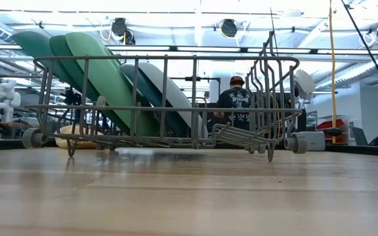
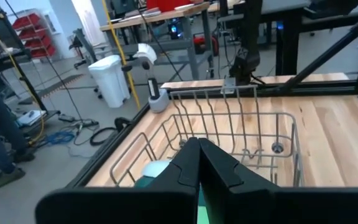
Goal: Sort dishes
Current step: Adjust the dishwasher rack
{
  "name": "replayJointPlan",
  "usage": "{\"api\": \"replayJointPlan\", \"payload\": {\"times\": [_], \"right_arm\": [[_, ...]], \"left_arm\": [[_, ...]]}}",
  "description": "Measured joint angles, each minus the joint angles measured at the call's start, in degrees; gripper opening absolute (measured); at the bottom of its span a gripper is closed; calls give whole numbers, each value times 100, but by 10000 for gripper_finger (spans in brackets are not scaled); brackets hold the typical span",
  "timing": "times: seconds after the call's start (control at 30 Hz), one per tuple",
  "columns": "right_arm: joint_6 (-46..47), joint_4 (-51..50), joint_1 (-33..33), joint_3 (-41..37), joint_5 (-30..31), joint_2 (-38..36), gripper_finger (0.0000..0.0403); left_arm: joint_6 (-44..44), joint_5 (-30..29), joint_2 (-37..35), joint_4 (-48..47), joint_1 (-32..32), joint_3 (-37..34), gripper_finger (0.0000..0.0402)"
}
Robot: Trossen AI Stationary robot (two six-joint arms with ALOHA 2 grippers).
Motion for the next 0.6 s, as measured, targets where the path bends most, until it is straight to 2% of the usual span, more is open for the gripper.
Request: {"api": "replayJointPlan", "payload": {"times": [0.33, 0.6], "right_arm": [[2139, 112, 132, -1706, 39, -301, 0], [3185, 305, 625, -2798, 537, -675, 0]], "left_arm": [[-8, -56, -436, 233, -174, -573, 8], [25, -78, -811, 135, -398, -679, 8]]}}
